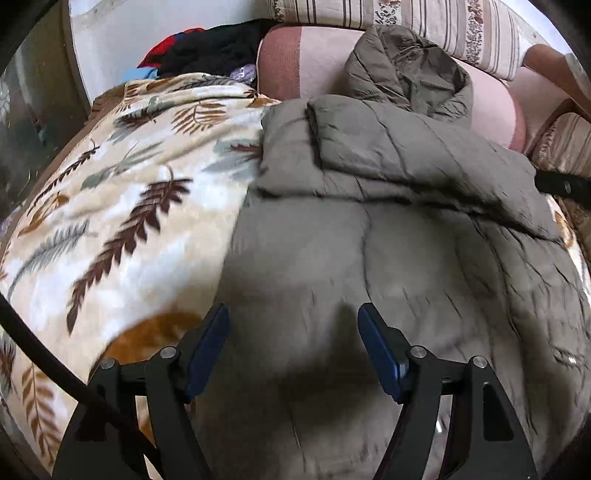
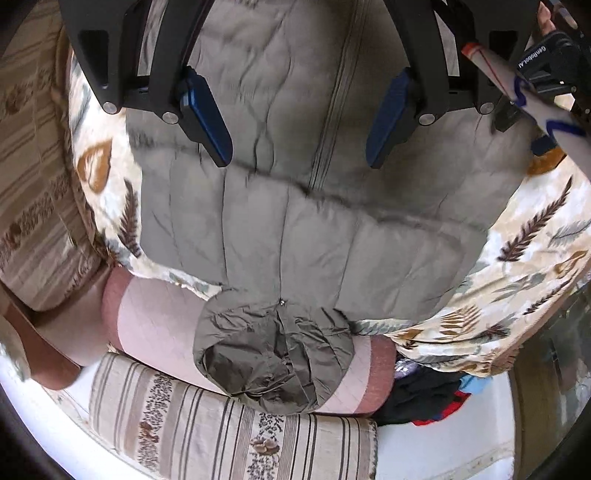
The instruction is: Fold large clothes
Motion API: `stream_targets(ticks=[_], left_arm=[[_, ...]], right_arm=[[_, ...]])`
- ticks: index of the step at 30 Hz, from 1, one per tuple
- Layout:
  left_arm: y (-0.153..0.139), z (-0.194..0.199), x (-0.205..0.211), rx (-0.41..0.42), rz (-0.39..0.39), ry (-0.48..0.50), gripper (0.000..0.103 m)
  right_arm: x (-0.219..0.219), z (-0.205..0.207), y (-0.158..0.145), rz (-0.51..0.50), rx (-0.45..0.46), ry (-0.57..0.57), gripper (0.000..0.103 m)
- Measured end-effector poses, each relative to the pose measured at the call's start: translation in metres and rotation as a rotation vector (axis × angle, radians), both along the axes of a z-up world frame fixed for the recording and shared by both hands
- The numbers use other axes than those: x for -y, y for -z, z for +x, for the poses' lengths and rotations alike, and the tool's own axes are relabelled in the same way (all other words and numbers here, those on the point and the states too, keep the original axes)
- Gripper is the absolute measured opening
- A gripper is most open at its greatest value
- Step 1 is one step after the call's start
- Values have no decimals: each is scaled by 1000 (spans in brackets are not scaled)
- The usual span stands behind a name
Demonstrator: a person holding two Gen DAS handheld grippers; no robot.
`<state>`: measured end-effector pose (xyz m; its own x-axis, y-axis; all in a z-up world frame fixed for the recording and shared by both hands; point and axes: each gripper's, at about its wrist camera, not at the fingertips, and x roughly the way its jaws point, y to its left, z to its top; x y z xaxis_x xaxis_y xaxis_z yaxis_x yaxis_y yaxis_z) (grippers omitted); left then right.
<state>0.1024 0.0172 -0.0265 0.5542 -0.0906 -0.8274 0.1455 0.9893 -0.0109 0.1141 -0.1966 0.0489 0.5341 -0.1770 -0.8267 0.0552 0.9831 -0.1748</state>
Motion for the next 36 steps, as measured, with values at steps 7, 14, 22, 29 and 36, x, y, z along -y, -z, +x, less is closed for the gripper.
stream_targets(ticks=[7,14,22,29,36], left_arm=[[22,15,-11,-1,-70,24,78],[30,12,-1,21,-50,50,91],[34,16,-2,10,-66,58,96],[36,17,-1,7,-71,64,98],[36,18,0,4,-69,65,98]], right_arm=[[21,116,-11,30,-12,97,79],[40,245,-50,259,102,248,89],[52,336,-54,409,183,391,92],[71,379,-28,454,162,490,87],[65,348,-25,388,100,377,9]])
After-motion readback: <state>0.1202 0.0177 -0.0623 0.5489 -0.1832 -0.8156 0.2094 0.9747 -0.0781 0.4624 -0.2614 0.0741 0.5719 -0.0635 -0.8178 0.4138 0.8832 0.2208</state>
